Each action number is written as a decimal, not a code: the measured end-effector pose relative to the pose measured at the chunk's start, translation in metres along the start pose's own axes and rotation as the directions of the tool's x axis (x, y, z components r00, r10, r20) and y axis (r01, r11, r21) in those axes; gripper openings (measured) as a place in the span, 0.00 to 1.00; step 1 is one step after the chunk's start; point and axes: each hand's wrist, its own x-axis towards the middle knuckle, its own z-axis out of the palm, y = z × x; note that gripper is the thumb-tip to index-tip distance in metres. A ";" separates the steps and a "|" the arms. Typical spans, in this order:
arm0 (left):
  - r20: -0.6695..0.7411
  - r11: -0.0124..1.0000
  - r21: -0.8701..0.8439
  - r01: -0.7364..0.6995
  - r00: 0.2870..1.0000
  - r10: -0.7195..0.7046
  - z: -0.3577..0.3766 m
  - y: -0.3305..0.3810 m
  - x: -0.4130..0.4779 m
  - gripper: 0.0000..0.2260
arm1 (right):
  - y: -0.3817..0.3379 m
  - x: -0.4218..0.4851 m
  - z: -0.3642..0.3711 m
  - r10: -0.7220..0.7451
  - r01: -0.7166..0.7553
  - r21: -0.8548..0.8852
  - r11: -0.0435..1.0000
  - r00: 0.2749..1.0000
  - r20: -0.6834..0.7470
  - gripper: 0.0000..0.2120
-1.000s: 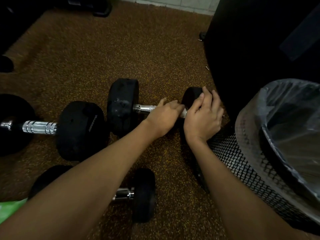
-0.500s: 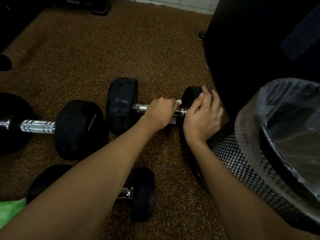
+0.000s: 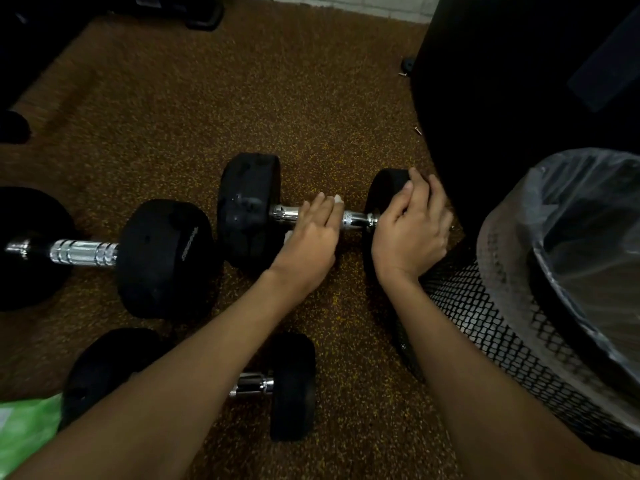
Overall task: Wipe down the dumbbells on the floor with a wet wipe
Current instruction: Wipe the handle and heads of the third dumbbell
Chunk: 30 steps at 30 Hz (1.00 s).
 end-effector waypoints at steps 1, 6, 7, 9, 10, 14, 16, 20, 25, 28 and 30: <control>-0.004 0.999 0.022 -0.024 1.000 0.024 -0.001 -0.003 -0.002 0.29 | 0.000 0.000 0.000 -0.002 0.002 -0.002 1.000 1.000 -0.001 0.16; 0.061 0.925 0.368 0.093 0.990 -0.124 -0.001 0.011 0.006 0.22 | -0.001 0.000 -0.003 0.011 -0.011 0.005 1.000 0.999 0.033 0.16; 0.085 0.901 0.418 0.119 0.982 -0.169 -0.002 0.014 0.011 0.20 | -0.001 0.000 -0.003 0.012 -0.012 0.008 1.000 0.999 0.040 0.17; 0.129 0.837 0.537 0.104 0.971 -0.203 -0.012 0.012 0.020 0.19 | -0.002 0.001 -0.004 0.011 -0.011 0.012 1.000 0.999 0.042 0.17; 0.157 0.799 0.595 0.083 0.964 -0.217 -0.016 0.008 0.022 0.18 | -0.001 0.001 -0.003 0.011 -0.012 0.011 1.000 0.999 0.039 0.17; 0.128 0.731 0.680 0.063 0.971 -0.203 -0.017 -0.005 0.015 0.19 | 0.000 0.001 -0.002 0.010 -0.010 0.001 1.000 1.000 0.023 0.16; 0.069 0.736 0.674 0.065 0.986 -0.150 -0.011 -0.005 0.002 0.20 | 0.000 0.000 -0.002 0.008 -0.008 -0.001 1.000 1.000 0.025 0.16; 0.095 0.739 0.674 0.007 0.991 -0.096 -0.010 0.000 -0.020 0.22 | 0.001 0.001 -0.002 0.008 -0.008 -0.007 1.000 1.000 0.009 0.16; 0.151 0.909 0.408 0.089 0.975 -0.163 -0.028 -0.007 0.005 0.19 | -0.002 0.002 -0.004 0.025 -0.025 -0.002 1.000 0.999 0.045 0.17; 0.167 0.981 0.174 0.083 0.980 -0.113 -0.038 -0.012 0.022 0.13 | -0.003 0.002 -0.006 0.028 -0.028 0.001 1.000 0.997 0.071 0.18; 0.115 0.975 0.209 0.068 0.989 -0.094 -0.029 -0.013 0.025 0.14 | -0.003 0.001 -0.007 0.024 -0.024 0.005 1.000 0.997 0.069 0.18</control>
